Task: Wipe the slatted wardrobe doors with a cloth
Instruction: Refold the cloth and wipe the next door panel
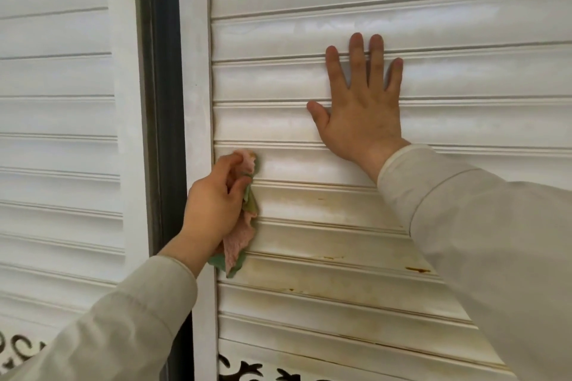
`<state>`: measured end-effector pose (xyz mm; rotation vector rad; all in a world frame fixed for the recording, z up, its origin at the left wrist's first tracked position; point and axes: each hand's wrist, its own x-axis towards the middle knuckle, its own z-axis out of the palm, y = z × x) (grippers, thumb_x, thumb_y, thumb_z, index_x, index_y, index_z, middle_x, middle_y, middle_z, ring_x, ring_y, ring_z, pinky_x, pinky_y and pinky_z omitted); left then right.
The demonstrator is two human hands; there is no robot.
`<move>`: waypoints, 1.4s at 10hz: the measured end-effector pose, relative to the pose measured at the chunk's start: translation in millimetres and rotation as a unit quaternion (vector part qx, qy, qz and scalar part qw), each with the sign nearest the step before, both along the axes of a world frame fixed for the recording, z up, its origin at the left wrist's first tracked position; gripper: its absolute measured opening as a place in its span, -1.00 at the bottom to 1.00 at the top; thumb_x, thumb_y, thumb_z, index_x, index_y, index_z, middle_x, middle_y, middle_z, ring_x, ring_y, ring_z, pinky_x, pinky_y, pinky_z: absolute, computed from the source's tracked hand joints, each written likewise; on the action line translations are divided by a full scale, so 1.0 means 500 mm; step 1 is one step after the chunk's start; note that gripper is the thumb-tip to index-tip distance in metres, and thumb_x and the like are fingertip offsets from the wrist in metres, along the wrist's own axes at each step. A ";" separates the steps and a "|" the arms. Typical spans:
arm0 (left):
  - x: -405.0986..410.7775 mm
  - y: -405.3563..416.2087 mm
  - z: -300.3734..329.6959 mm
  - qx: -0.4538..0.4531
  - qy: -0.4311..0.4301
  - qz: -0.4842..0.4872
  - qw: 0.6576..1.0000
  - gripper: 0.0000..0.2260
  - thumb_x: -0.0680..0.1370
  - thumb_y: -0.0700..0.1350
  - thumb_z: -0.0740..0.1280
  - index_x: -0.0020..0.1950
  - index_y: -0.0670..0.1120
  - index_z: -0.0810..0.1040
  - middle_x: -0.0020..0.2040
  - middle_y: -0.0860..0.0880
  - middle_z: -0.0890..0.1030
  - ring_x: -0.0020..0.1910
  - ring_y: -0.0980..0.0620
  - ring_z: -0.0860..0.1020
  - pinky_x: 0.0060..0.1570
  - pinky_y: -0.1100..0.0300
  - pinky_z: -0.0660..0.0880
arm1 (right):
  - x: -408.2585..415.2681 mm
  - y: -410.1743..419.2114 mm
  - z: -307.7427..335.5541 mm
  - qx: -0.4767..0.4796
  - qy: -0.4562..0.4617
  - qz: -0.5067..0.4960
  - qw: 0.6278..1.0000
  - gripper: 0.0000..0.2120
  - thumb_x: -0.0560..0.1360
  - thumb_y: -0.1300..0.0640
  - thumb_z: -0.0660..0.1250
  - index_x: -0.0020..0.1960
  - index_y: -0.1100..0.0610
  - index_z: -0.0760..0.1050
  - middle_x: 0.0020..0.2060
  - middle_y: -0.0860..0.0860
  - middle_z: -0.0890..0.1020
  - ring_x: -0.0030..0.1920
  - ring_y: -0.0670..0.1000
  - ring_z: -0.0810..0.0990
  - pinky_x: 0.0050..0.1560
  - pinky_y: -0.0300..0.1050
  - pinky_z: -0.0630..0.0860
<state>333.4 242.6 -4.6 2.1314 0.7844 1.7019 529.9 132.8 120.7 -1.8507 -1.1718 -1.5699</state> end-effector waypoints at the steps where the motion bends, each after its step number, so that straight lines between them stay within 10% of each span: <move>1: -0.006 0.002 -0.014 0.019 -0.014 -0.033 0.999 -0.86 0.61 -0.07 0.33 0.08 0.19 0.54 -0.19 0.17 0.61 -0.17 0.23 0.58 -0.18 0.39 0.46 | -0.003 0.002 -0.001 0.004 -0.002 -0.001 1.000 -0.26 0.58 -0.30 -0.04 0.62 0.06 -0.07 0.59 0.20 -0.07 0.57 0.31 -0.14 0.48 0.39 -0.10; 2: -0.017 0.005 -0.011 0.023 0.007 -0.058 0.998 -0.87 0.62 -0.07 0.32 0.09 0.14 0.60 -0.10 0.23 0.64 -0.08 0.30 0.58 -0.13 0.52 0.41 | -0.003 0.004 -0.001 0.005 -0.005 0.000 1.000 -0.27 0.58 -0.30 -0.04 0.62 0.06 -0.07 0.59 0.20 -0.06 0.57 0.31 -0.14 0.48 0.39 -0.11; 5: -0.052 0.008 0.055 -0.078 0.107 -0.092 0.987 -0.79 0.64 -0.06 0.28 -0.18 -0.04 0.57 -0.31 -0.04 0.66 -0.35 0.00 0.64 -0.23 0.11 0.57 | -0.004 0.010 -0.002 0.019 -0.016 0.004 1.000 -0.27 0.57 -0.30 -0.02 0.62 0.07 -0.02 0.59 0.22 -0.02 0.56 0.32 -0.10 0.48 0.40 -0.08; 7: -0.039 0.014 0.074 -0.042 0.151 0.065 0.985 -0.80 0.55 0.05 0.39 0.00 0.03 0.39 -0.17 0.01 0.59 -0.18 -0.01 0.57 -0.14 0.03 0.56 | -0.008 0.016 -0.004 0.025 -0.022 0.007 0.999 -0.27 0.57 -0.30 -0.02 0.61 0.07 -0.01 0.58 0.22 0.00 0.56 0.31 -0.08 0.47 0.40 -0.06; 11: -0.051 0.037 0.023 0.220 0.158 0.026 0.962 -0.68 0.60 0.11 0.22 0.01 -0.06 0.67 -0.16 0.05 0.60 -0.20 0.08 0.56 -0.16 0.10 0.55 | -0.009 0.020 -0.006 0.039 -0.031 0.010 0.999 -0.27 0.57 -0.30 -0.02 0.61 0.07 0.01 0.59 0.21 0.01 0.57 0.31 -0.07 0.48 0.38 -0.05; 14: -0.027 0.016 0.089 0.015 0.180 0.061 0.982 -0.79 0.48 0.00 0.48 -0.26 -0.03 0.52 -0.31 0.01 0.58 -0.25 0.02 0.54 -0.20 0.06 0.53 | -0.009 0.025 -0.006 0.047 -0.038 0.008 0.998 -0.27 0.58 -0.31 -0.02 0.61 0.08 0.02 0.58 0.21 0.02 0.57 0.31 -0.05 0.48 0.39 -0.03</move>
